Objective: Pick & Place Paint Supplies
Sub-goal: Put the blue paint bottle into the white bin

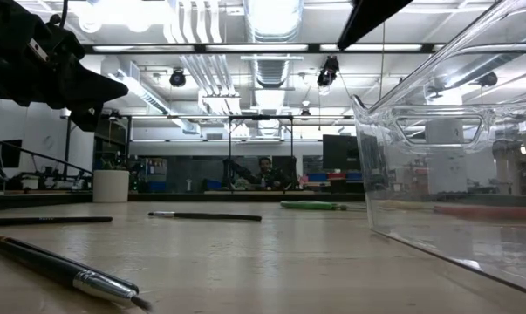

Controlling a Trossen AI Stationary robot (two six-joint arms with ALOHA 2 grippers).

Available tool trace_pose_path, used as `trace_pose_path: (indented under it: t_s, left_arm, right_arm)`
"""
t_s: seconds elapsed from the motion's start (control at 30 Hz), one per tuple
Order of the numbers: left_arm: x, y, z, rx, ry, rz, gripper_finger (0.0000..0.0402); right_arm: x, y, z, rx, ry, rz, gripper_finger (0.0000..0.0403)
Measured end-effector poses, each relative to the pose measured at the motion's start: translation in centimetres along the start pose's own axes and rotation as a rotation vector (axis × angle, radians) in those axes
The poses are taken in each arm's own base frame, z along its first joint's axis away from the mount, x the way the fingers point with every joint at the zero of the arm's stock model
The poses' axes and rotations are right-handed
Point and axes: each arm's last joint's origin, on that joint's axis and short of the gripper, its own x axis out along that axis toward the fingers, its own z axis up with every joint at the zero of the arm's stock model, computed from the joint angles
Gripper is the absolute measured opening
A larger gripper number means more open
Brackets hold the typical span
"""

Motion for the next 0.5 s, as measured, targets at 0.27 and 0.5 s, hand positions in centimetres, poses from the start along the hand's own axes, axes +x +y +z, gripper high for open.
trace_pose_path:
  t_s: [0.27,0.5]
  left_arm:
    - [0.0,0.0,0.0,0.0,0.0,0.0,0.0]
    - [0.0,0.0,0.0,0.0,0.0,0.0,0.0]
  right_arm:
    - [2.3,-4.5,-0.4,-0.091,-0.259,0.181,0.0201]
    - [4.0,-9.1,-2.5,-0.076,-0.682,0.29,0.0201]
